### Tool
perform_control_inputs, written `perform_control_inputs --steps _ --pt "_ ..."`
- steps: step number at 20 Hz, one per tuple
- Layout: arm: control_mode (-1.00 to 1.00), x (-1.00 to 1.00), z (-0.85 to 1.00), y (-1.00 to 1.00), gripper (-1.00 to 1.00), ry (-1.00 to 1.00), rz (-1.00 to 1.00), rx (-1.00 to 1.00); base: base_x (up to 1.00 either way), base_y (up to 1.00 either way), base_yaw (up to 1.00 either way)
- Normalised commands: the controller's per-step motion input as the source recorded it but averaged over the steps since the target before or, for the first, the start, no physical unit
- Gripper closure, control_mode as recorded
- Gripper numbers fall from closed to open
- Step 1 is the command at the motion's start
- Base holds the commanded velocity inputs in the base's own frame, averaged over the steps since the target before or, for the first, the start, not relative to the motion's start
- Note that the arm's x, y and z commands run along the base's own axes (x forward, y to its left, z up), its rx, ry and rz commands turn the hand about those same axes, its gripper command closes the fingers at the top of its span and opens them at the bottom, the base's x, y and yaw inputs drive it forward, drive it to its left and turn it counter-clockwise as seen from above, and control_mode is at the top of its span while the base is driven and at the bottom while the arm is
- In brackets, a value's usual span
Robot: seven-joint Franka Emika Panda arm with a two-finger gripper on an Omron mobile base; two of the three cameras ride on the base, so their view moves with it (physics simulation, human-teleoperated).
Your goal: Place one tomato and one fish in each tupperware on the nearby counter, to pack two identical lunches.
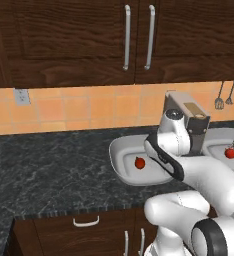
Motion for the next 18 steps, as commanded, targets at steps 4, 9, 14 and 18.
perform_control_inputs --steps 4,9,14,18 --pt "-1.00 0.28 -0.55 -0.02 1.00 0.00 0.00 0.01 0.00 0.00 0.00" --pt "-1.00 0.24 -0.26 0.00 1.00 0.06 0.00 0.00 0.00 0.00 0.00" --pt "-1.00 0.22 -0.16 -0.02 1.00 0.07 0.00 0.00 0.00 0.00 0.00" --pt "-1.00 0.12 -0.24 -0.01 1.00 0.09 0.00 0.00 0.00 0.00 0.00"
